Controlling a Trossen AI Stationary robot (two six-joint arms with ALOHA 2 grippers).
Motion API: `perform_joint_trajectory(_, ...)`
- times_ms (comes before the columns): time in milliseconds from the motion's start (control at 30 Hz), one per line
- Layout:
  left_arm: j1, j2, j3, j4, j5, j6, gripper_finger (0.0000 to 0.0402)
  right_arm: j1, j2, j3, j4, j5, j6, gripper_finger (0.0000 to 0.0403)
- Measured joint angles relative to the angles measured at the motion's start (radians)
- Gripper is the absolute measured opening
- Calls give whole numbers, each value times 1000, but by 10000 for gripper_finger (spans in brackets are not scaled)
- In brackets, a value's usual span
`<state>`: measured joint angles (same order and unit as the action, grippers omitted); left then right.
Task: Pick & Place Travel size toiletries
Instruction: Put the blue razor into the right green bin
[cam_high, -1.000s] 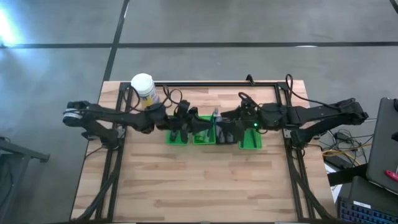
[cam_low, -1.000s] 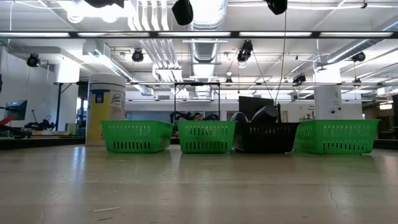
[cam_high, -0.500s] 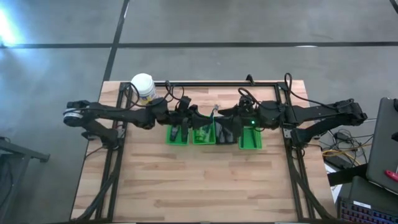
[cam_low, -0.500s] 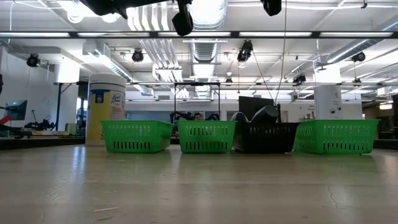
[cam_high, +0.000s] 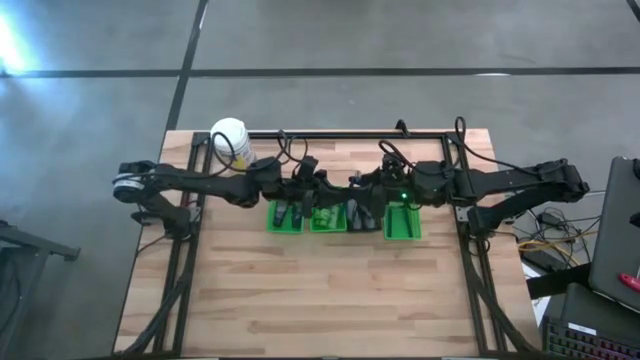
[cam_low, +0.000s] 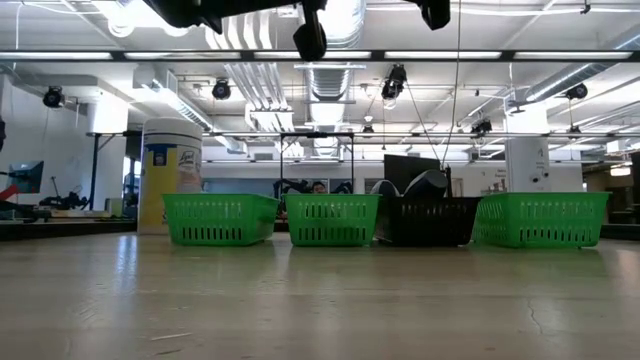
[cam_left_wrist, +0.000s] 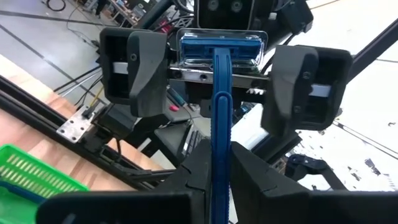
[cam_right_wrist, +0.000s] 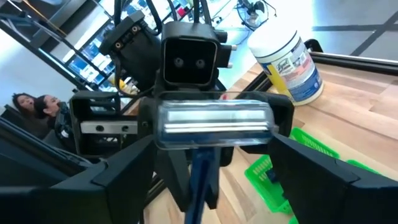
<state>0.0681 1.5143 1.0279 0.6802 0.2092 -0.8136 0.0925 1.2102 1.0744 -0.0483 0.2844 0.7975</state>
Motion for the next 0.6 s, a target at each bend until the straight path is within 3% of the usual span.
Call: perform_joint_trajectory(600,0,0,2,6,1,7,39,-8,-4,0,-26,-3,12,194)
